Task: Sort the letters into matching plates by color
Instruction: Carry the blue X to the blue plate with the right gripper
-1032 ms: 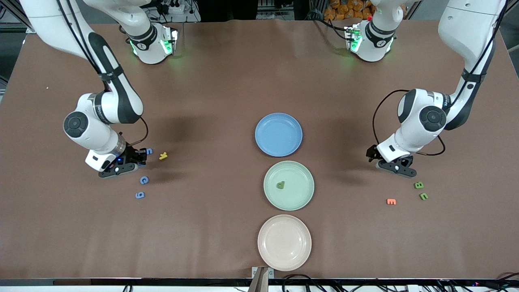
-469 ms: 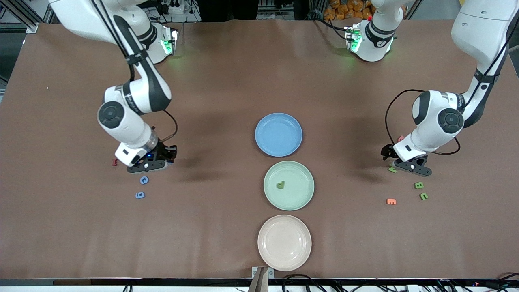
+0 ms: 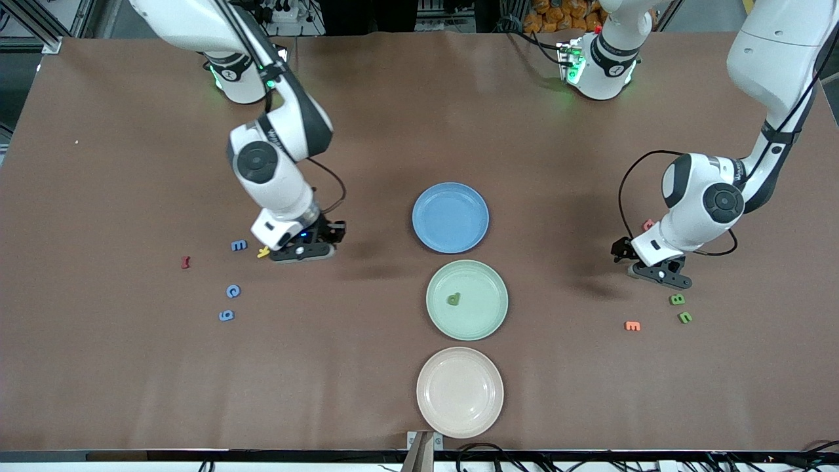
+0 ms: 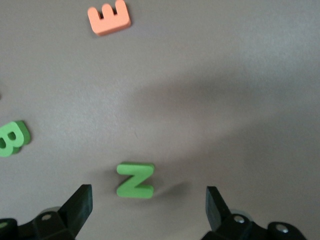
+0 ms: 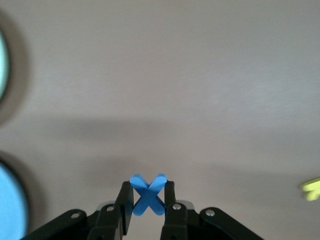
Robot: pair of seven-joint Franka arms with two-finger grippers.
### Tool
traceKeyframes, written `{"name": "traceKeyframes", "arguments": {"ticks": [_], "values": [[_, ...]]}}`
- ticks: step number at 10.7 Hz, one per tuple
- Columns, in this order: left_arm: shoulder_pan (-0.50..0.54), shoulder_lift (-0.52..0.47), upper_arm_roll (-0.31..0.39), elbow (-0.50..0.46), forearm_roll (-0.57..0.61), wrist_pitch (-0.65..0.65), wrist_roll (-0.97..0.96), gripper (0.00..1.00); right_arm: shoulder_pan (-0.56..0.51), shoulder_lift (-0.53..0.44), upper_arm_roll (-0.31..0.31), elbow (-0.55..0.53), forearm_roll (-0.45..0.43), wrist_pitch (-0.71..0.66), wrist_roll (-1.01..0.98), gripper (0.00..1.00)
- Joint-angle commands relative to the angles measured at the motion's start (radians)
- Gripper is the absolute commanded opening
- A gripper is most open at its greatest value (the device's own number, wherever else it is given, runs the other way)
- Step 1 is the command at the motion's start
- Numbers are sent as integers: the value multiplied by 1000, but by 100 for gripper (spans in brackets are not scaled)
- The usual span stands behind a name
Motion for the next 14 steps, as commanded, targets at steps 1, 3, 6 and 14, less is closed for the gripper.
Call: {"name": "traceKeyframes", "arguments": {"ticks": [1,3,6,14], "values": [[16,44,-6,57,25,7,4,100,103,137,1,217,2,-144,144,20],[30,55,-7,65,23,5,6,99,165,215,2,332,4,-175,209,20],[30,70,-7,65,22,5,6,95,246,321,2,458,2,-169,266,20],[28,76,-6,64,20,-1,21,86,380,432,41,535,-1,-165,315,95]]}}
